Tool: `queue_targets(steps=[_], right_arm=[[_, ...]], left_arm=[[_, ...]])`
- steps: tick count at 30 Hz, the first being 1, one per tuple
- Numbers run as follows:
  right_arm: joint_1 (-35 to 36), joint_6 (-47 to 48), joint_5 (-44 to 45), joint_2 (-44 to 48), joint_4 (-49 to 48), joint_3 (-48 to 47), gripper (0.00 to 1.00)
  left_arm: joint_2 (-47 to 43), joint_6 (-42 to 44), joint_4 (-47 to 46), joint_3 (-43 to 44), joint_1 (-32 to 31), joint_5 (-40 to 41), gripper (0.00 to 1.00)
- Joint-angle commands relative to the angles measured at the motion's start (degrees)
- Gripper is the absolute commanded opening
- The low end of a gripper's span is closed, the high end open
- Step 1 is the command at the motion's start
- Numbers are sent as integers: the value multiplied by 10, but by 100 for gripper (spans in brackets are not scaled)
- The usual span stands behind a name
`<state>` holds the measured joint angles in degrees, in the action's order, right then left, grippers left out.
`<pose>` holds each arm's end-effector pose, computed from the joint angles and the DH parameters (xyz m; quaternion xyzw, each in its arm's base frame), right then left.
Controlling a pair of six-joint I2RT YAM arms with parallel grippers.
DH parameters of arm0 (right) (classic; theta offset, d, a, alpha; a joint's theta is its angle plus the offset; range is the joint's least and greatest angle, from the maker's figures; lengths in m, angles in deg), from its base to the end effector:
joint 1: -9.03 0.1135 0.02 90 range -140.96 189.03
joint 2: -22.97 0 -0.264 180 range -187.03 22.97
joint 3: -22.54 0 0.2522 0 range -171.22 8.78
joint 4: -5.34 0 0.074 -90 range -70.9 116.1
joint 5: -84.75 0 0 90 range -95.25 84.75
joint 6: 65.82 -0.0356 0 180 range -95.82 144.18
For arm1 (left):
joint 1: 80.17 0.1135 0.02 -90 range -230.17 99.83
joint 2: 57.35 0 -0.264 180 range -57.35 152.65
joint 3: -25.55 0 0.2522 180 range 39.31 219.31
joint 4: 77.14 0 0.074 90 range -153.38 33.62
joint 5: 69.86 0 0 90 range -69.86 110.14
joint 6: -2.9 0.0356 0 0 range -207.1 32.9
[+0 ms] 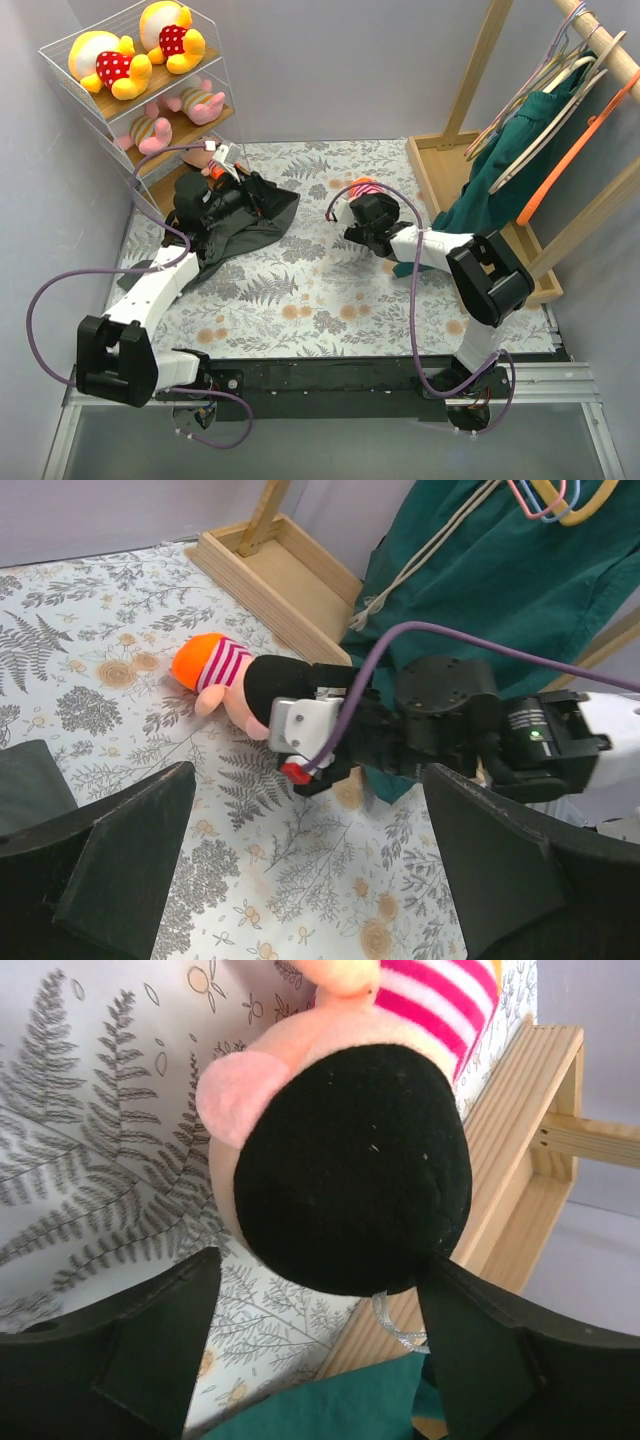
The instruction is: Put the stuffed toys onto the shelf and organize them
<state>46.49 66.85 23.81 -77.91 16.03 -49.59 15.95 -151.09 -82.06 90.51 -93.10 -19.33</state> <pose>0.3059 0.2126 0.1847 -0.4814 0.7388 -0.2454 0.4026 0.2824 -0.0881 0.3237 -0.0864 0.7180 -0.5939 0.3525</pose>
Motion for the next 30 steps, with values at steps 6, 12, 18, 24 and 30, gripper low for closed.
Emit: queue_targets(steps=[6,12,18,24,30], right_arm=[[3,32,50,-29,-53,-41,23],[50,-140,69,0,182,-165,13],[60,-379,-258,83,342,-156,11],[60,-454,-523,183,292,-26,9],[60,-487,-645,205,262,81,11]], left_arm=[[-91,40,1,-75,-9,79,98],[-96,66,28,-66,-10,71,98],[-104,86,45,-61,-12,86,98],[-108,92,48,-63,-13,93,98],[-118,102,52,-68,-13,113,98]])
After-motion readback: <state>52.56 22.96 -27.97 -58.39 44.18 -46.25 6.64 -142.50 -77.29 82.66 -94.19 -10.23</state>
